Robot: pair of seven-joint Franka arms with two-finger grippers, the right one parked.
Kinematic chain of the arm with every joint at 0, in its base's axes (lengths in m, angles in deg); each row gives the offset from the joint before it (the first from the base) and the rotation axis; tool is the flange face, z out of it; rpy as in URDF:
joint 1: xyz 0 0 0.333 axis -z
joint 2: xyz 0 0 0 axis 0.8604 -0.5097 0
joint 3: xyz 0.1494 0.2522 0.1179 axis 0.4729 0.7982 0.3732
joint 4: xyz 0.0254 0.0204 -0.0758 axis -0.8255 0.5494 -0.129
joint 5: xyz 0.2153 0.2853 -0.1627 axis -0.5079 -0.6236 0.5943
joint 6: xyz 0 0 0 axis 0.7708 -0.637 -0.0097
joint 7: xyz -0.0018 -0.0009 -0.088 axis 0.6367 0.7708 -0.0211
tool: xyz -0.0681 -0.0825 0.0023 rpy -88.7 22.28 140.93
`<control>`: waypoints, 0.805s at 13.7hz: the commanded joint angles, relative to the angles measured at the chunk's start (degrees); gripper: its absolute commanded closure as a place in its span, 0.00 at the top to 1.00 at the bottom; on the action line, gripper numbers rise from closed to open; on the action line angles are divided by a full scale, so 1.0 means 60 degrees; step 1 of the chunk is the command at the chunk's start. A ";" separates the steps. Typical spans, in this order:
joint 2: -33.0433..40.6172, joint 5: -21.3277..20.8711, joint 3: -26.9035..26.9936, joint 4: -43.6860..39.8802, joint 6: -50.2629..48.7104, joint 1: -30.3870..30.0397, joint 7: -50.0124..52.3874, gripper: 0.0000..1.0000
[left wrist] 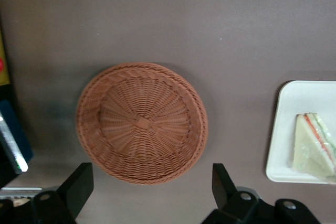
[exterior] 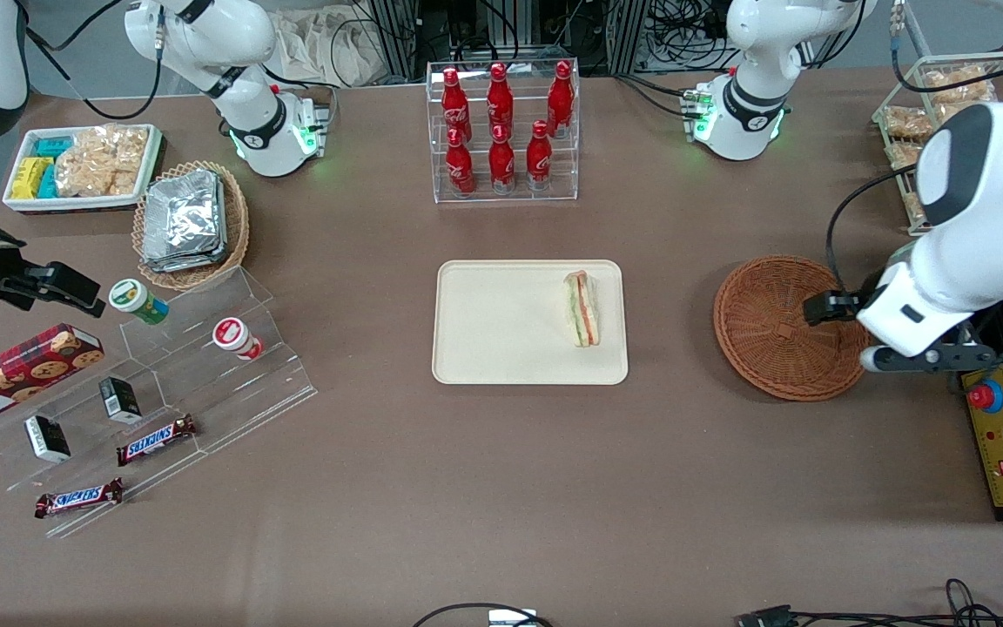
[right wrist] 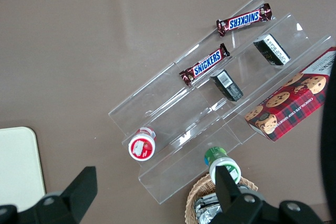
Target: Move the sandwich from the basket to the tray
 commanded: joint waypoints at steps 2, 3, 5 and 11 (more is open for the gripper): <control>0.0768 0.0204 0.1228 -0.0079 -0.0358 0.0963 -0.1175 1.00; 0.0944 0.0204 0.1375 -0.0079 -0.0474 0.1067 -0.1293 1.00; 0.1266 0.0480 0.1464 -0.0122 -0.0709 0.1083 -0.1338 1.00; 0.1751 0.0980 0.1919 -0.0123 -0.1178 0.1376 -0.1719 1.00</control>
